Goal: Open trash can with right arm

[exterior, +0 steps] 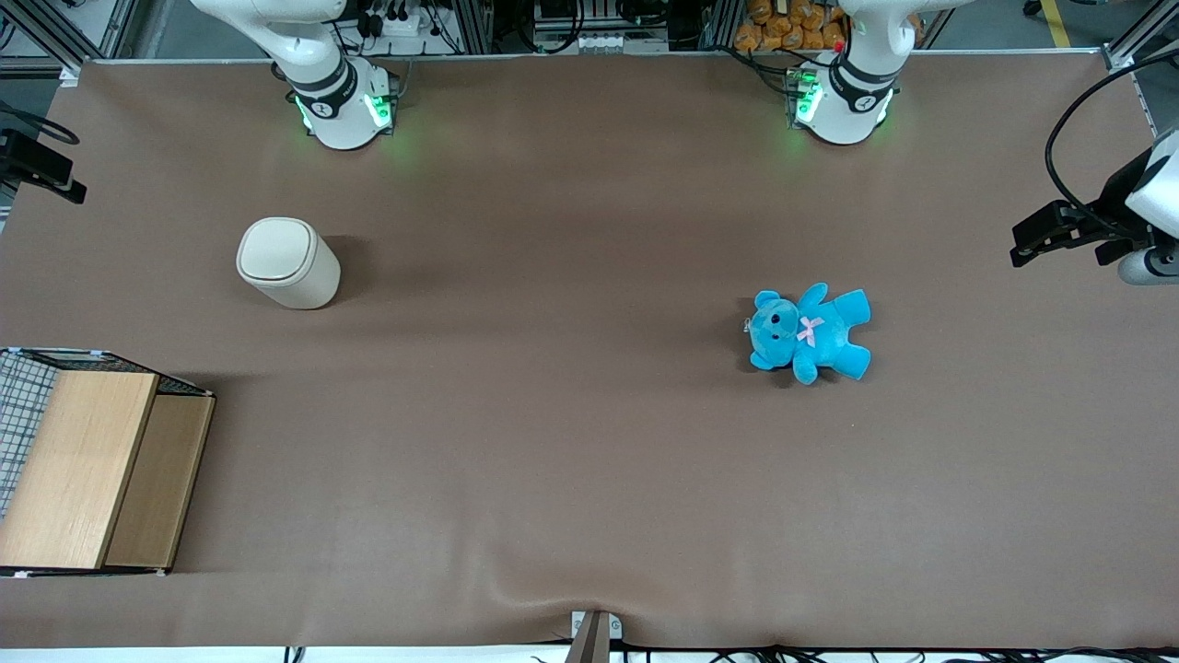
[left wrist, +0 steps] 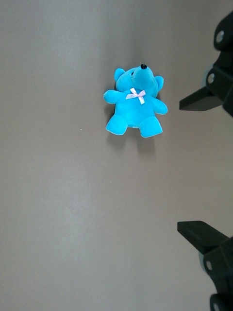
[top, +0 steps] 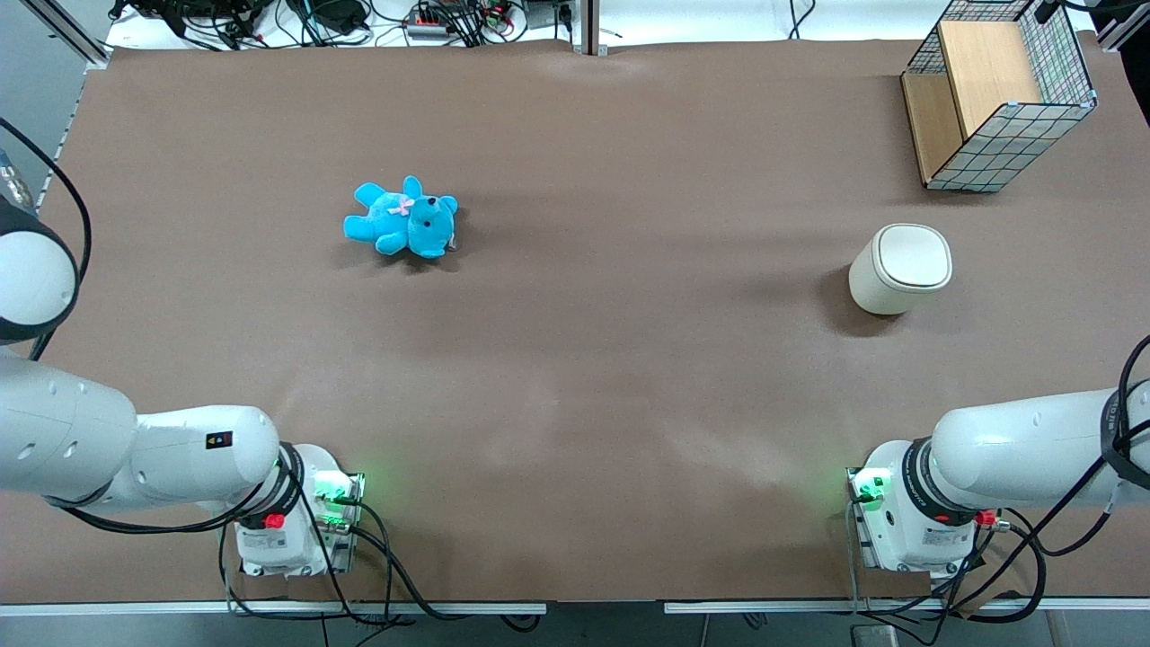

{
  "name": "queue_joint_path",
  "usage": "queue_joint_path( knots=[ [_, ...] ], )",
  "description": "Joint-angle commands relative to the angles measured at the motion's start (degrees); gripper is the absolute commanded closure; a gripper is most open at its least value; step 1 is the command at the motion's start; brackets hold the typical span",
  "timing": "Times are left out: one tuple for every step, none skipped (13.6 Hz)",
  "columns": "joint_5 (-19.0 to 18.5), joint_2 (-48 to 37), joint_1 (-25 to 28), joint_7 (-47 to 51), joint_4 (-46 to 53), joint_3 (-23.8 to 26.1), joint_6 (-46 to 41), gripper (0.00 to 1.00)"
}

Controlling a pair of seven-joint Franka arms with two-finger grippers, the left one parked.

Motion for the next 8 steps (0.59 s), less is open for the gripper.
queue_joint_path(
  knots=[
    [0.7, -1.2, -0.9, 0.7, -0.8, 0.8, -0.5, 0.00],
    [0.7, -1.0, -0.9, 0.7, -0.8, 0.8, -0.5, 0.00],
    [0.7, -1.0, -0.9, 0.7, -0.8, 0.8, -0.3, 0.00],
    [0.7, -0.9, -0.9, 0.6, -0.7, 0.8, -0.3, 0.00],
    [0.7, -0.9, -0.9, 0.7, -0.7, 0.8, -0.3, 0.00],
    [0.7, -0.9, -0.9, 0.7, -0.7, 0.8, -0.4, 0.00],
    [0.7, -0.9, -0.9, 0.7, -0.7, 0.8, -0.4, 0.00],
    [0.7, -0.7, -1.0, 0.4, -0.7, 0.9, -0.5, 0.00]
  ],
)
